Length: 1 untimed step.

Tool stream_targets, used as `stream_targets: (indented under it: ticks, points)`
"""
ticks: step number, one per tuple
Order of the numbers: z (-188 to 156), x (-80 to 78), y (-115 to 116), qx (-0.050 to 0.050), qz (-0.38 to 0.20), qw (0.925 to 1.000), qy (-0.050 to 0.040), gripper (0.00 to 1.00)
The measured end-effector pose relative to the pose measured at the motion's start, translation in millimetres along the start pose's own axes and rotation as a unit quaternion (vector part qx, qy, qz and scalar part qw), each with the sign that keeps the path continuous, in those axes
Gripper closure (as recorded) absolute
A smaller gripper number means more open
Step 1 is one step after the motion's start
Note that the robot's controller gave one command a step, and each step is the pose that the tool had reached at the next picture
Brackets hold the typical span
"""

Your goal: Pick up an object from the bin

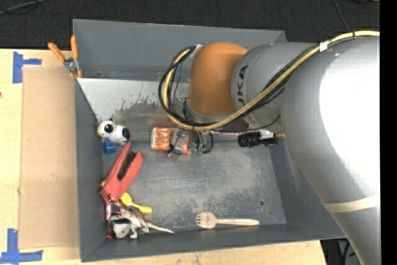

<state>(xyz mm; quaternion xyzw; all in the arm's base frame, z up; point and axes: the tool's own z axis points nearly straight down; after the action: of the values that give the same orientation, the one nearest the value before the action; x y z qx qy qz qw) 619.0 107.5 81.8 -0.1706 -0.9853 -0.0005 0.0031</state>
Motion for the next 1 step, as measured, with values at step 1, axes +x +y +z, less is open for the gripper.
stream_targets:
  ticks: [1]
  points:
    - [-24.3, 0.5, -0.8, 0.0, 0.0, 1.0, 0.0011, 1.0]
